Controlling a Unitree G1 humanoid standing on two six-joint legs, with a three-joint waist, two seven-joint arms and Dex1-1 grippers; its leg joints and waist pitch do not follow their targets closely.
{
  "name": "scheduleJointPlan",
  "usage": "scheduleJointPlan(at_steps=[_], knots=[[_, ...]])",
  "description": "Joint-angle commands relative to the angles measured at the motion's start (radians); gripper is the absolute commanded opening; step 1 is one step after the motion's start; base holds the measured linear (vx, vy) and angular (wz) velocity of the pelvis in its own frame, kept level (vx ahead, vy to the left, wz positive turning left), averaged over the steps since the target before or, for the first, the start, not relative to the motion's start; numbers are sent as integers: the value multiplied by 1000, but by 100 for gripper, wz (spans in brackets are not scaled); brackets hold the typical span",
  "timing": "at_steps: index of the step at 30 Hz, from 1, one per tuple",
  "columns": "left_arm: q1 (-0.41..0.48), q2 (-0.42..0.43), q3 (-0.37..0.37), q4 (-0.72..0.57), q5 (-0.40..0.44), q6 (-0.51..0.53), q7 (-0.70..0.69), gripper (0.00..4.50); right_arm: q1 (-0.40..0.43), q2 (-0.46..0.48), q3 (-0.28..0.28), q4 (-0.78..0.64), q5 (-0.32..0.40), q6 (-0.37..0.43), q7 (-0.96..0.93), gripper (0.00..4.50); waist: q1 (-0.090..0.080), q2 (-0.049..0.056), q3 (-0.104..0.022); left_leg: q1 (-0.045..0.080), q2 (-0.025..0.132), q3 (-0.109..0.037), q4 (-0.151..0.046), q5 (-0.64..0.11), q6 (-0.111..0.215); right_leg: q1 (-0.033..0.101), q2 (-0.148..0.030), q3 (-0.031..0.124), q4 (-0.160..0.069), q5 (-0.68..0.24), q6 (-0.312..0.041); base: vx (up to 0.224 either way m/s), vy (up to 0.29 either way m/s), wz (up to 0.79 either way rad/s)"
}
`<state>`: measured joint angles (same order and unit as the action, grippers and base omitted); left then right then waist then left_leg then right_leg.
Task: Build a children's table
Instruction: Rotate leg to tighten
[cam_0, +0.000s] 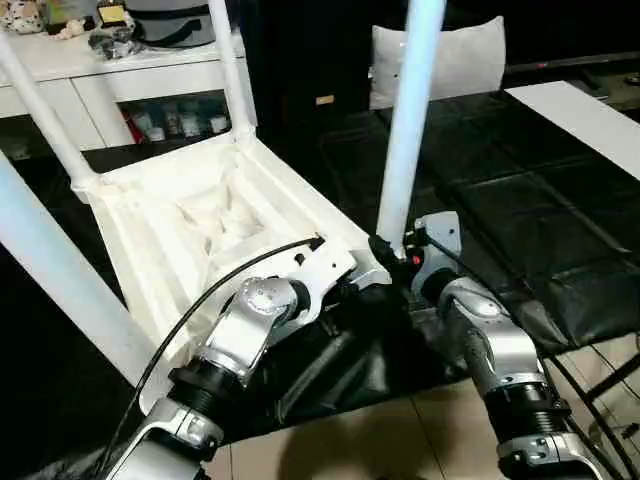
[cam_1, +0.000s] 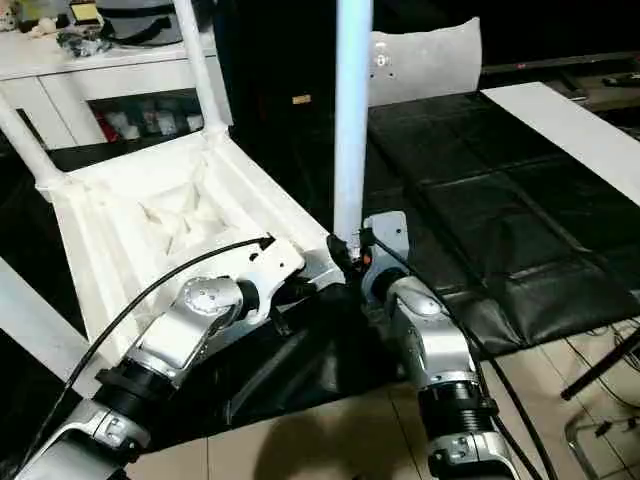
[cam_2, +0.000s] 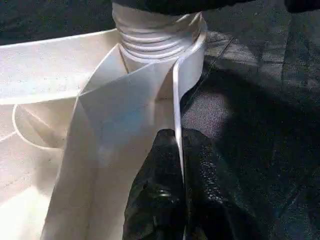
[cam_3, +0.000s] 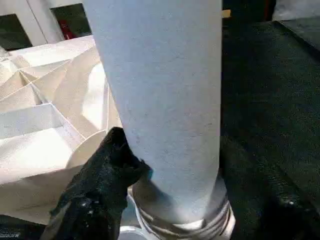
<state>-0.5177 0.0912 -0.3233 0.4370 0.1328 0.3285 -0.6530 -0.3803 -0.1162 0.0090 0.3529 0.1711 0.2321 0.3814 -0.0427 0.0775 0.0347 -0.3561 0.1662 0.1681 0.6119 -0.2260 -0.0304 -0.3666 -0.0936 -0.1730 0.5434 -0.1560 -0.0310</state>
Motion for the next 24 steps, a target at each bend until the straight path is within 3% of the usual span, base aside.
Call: scheduleJointPlan(at_steps=[1, 5, 6, 9, 10, 11, 15, 16, 19, 20, 24], knots=[[-20, 3, -11, 0, -8, -71, -10, 0, 30, -15, 15, -12, 22, 0, 45, 321, 7, -13, -56, -6, 70, -38, -77, -214, 78, 41, -89, 68, -72, -362, -85, 0, 0, 0], [-19, 26, -4, 11, -9, -111, -32, 0, 51, -65, -12, -46, 50, -29, 104, 358, 21, -15, -60, -11, 69, -33, -73, -159, 102, 45, -89, 71, -64, -324, -96, 0, 0, 0], [-18, 40, 0, 20, -10, -128, -45, 0, 65, -98, -29, -69, 63, -39, 141, 366, 27, -10, -60, -12, 66, -32, -71, -141, 109, 46, -89, 71, -63, -318, -99, 0, 0, 0], [-8, 85, -6, 35, -16, -185, -107, 0, 115, -201, -74, -159, 132, -45, 311, 396, 38, -15, -67, -21, 68, -32, -65, -91, 139, 50, -87, 74, -51, -254, -96, 0, 0, 0], [1, 102, -14, 29, -25, -207, -151, 0, 130, -249, -75, -184, 147, -26, 378, 402, 44, -13, -66, -20, 72, -33, -66, -82, 156, 45, -87, 75, -47, -242, -98, 0, 0, 0], [6, 111, -19, 26, -31, -216, -172, 0, 137, -273, -72, -194, 151, -20, 409, 411, 45, -8, -63, -20, 68, -30, -64, -100, 162, 44, -82, 71, -53, -266, -93, 0, 0, 0], [18, 153, -51, 20, -44, -289, -270, 0, 150, -352, -49, -205, 158, -22, 509, 440, 50, -10, -56, -11, 67, -27, -69, -168, 130, 35, -82, 70, -68, -389, -78, 0, 0, 0], [19, 193, -83, 17, -46, -335, -360, 0, 155, -403, -15, -218, 170, -10, 605, 440, 53, -11, -56, -9, 69, -28, -71, -177, 124, 33, -82, 70, -70, -402, -77, 0, 0, 0], [14, 216, -94, 24, -54, -364, -422, 0, 159, -435, 12, -229, 181, -6, 683, 440, 69, -12, -60, -8, 75, -28, -71, -162, 123, 33, -83, 75, -62, -361, -88, 0, 0, 0], [7, 237, -104, 31, -60, -387, -475, 0, 162, -455, 36, -239, 193, -13, 748, 408, 75, -11, -60, -6, 77, -28, -71, -158, 125, 33, -83, 75, -59, -349, -92, 0, 0, 0], [-5, 277, -130, 41, -56, -421, -551, 0, 158, -472, 65, -246, 203, -5, 818, 393, 97, -11, -62, -4, 82, -26, -71, -132, 129, 32, -86, 81, -46, -288, -117, 0, 0, 0]])
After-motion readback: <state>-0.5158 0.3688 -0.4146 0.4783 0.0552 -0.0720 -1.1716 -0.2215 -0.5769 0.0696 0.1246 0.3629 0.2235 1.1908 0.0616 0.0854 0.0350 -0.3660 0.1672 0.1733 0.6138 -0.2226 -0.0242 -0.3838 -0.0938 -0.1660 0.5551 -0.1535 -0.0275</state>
